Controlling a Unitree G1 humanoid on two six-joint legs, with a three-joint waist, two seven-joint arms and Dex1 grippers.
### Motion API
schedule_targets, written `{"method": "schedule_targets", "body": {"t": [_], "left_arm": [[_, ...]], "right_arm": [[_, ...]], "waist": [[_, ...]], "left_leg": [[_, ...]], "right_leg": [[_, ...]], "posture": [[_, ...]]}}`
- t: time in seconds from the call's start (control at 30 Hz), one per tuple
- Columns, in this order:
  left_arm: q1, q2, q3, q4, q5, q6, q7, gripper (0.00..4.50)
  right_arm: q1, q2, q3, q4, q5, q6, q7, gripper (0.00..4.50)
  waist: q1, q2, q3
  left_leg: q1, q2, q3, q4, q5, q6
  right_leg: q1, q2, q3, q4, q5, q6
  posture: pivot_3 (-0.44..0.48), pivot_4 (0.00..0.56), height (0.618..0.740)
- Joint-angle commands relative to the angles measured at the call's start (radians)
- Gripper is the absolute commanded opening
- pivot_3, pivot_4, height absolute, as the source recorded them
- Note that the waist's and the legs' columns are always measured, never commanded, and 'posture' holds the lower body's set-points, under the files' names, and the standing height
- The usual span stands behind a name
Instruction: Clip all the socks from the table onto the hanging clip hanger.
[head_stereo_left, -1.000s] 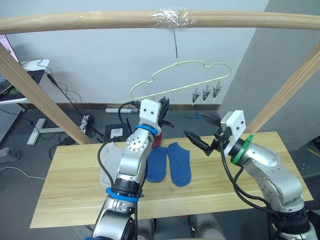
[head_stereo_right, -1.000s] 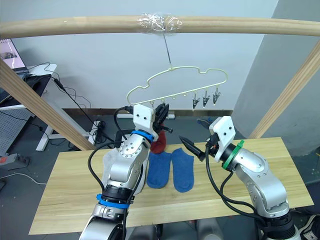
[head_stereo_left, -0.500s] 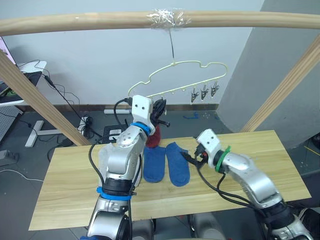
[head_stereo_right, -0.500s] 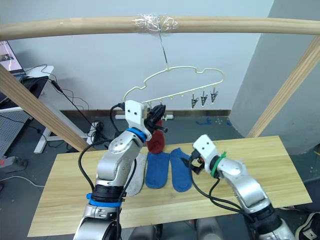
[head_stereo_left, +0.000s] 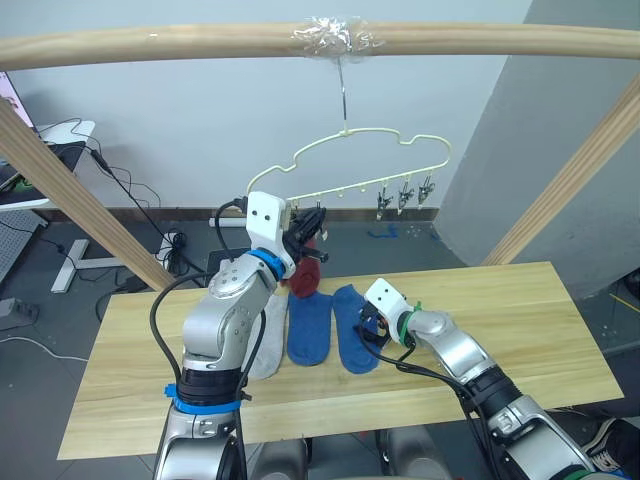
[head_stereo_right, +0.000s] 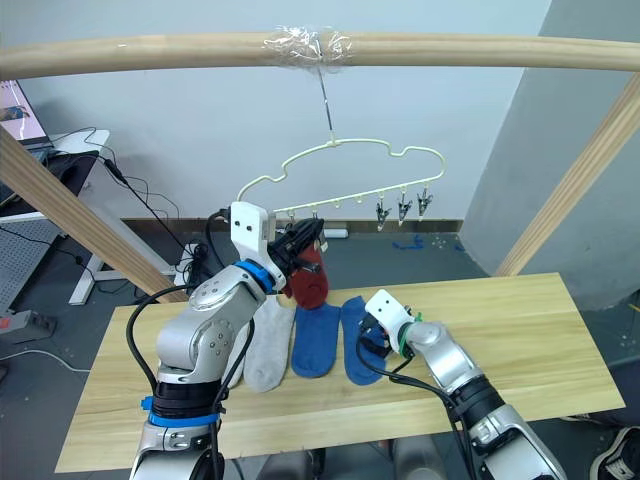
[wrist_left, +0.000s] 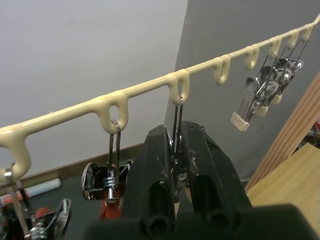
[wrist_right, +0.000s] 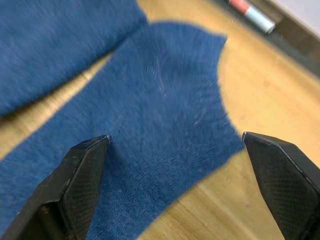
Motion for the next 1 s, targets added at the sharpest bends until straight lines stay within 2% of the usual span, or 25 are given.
{"method": "schedule_targets", "body": {"t": [0.03,0.07,0.2,0.43,0.53,0.67,0.83,1.0], "left_arm": [[0.013,-0.001,-0.005,-0.031,-0.01,0.016,0.009,0.03],[0.014,0.0,-0.003,-0.032,-0.01,0.017,0.009,0.03],[0.017,0.007,0.001,-0.035,-0.011,0.022,0.006,0.03],[0.009,0.01,0.0,-0.023,-0.019,0.028,-0.004,0.03],[0.008,0.001,0.013,-0.024,-0.067,0.076,-0.013,0.03],[0.019,-0.017,0.08,-0.027,-0.244,0.26,-0.017,0.03],[-0.01,-0.044,0.208,-0.007,-0.439,0.407,0.048,0.03],[-0.032,-0.049,0.294,0.016,-0.598,0.492,0.115,0.03]], "right_arm": [[-0.019,0.021,-0.004,0.053,-0.015,-0.037,0.023,4.5],[-0.018,0.025,-0.009,0.059,-0.014,-0.039,0.027,4.5],[0.013,0.012,-0.017,0.036,-0.019,-0.047,0.05,3.64],[0.099,-0.059,-0.019,-0.063,-0.04,-0.077,0.076,1.16],[0.134,-0.092,-0.033,-0.141,-0.037,-0.094,0.089,0.02],[0.2,-0.15,-0.084,-0.367,0.028,-0.113,0.156,0.01],[0.273,-0.162,-0.178,-0.615,0.161,-0.069,0.203,0.01],[0.3,-0.144,-0.226,-0.756,0.222,-0.043,0.178,0.01]], "waist": [[0.0,0.0,0.0],[0.001,0.0,0.0],[0.002,0.0,0.0],[0.003,0.0,0.0],[0.003,0.0,0.0],[0.001,0.0,0.0],[-0.001,0.0,0.0],[0.002,0.0,0.0]], "left_leg": [[0.0,0.0,0.0,0.0,0.0,0.0],[0.0,0.0,0.0,0.0,0.0,0.0],[0.0,0.0,0.0,0.0,0.0,0.0],[0.0,0.0,0.0,0.0,0.0,0.0],[0.0,0.0,0.0,0.001,0.0,0.0],[0.0,0.0,0.0,0.001,0.0,0.0],[0.0,0.0,-0.001,0.001,0.0,0.0],[0.0,0.0,-0.001,0.001,0.0,0.0]], "right_leg": [[0.0,0.0,0.0,0.0,0.0,0.0],[0.0,0.0,0.0,0.0,0.0,0.0],[0.0,0.0,0.0,0.0,0.0,0.0],[0.001,0.0,0.0,0.0,0.0,0.0],[0.001,0.0,0.0,0.0,0.0,0.0],[0.001,0.0,0.0,0.0,0.0,0.0],[0.001,0.0,-0.001,0.0,0.0,0.001],[0.002,0.0,-0.001,0.0,-0.001,0.001]], "posture": [[-0.047,0.194,0.74],[-0.047,0.194,0.74],[-0.044,0.193,0.74],[-0.056,0.19,0.74],[-0.061,0.188,0.74],[-0.069,0.183,0.74],[-0.076,0.181,0.74],[-0.082,0.177,0.74]]}}
